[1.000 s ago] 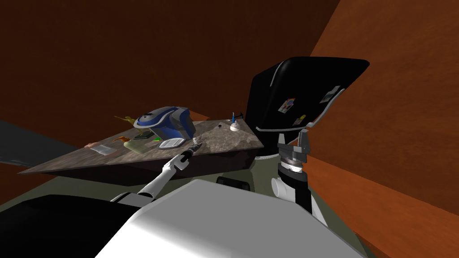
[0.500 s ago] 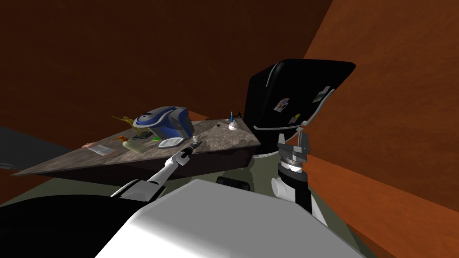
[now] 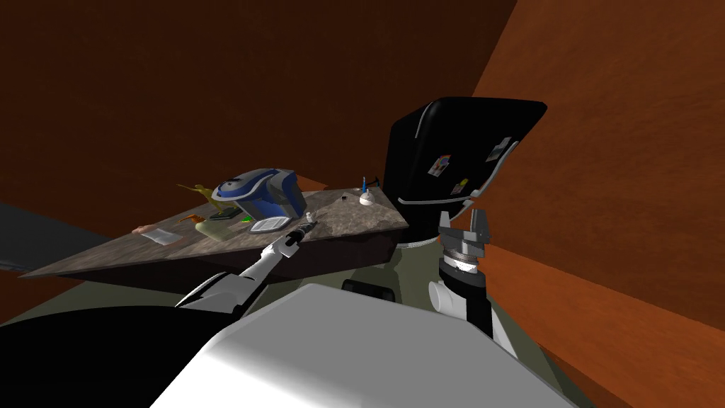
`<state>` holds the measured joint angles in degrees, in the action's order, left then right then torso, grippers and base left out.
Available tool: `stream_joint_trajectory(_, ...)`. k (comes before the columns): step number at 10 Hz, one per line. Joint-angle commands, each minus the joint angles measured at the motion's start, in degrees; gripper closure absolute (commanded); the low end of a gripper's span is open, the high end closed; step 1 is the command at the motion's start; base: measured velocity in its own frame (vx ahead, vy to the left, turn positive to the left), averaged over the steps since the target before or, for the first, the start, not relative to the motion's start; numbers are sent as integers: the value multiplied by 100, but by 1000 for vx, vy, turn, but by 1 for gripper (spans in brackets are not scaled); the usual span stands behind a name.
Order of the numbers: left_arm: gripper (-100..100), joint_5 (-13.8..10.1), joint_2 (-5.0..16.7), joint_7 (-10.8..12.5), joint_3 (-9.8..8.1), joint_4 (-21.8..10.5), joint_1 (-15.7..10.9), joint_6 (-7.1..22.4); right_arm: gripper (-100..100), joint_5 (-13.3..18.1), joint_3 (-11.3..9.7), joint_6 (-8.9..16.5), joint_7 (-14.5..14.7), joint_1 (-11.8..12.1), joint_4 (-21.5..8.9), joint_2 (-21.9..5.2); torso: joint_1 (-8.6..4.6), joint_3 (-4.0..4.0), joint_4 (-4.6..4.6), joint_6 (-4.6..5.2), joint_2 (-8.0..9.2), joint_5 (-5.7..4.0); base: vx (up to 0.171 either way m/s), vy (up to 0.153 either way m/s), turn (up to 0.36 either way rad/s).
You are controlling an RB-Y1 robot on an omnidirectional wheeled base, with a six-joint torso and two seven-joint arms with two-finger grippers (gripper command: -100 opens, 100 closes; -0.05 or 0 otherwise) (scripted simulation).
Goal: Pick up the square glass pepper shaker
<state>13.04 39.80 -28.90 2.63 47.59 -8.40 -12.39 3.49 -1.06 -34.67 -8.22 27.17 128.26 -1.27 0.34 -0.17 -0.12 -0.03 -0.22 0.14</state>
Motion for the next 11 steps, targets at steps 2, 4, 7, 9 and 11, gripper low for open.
stream_joint_trajectory(2, -100, 3, -23, -19, -22, -227, 22, 7, 0, 0, 0, 0, 0, 0, 0, 0, 3, -2, -1, -1, -4, 1, 6, 5, 2)
stream_joint_trajectory(4, -100, -228, 76, -168, 59, -735, -422, -235, 0, 0, 0, 0, 0, -1, 0, 0, -7, 4, 1, 5, 8, -1, -60, -33, -64)
stream_joint_trajectory(7, -100, -460, 175, -317, 140, -1347, -866, -477, 0, 0, -1, 0, 0, -1, 0, 0, -14, 9, 4, 3, 16, -3, -53, -36, -30)
stream_joint_trajectory(9, -100, -691, 274, -466, 221, -1846, -1205, -720, 0, 0, 0, 0, 0, 0, 0, 0, -9, 6, 2, -1, 9, -2, -40, -34, -31)
stream_joint_trajectory(11, -100, -691, 274, -466, 221, -2099, -1311, -720, 0, 0, 0, 0, 0, -1, 0, 0, -16, 8, 4, 2, 14, -4, -41, -28, -20)
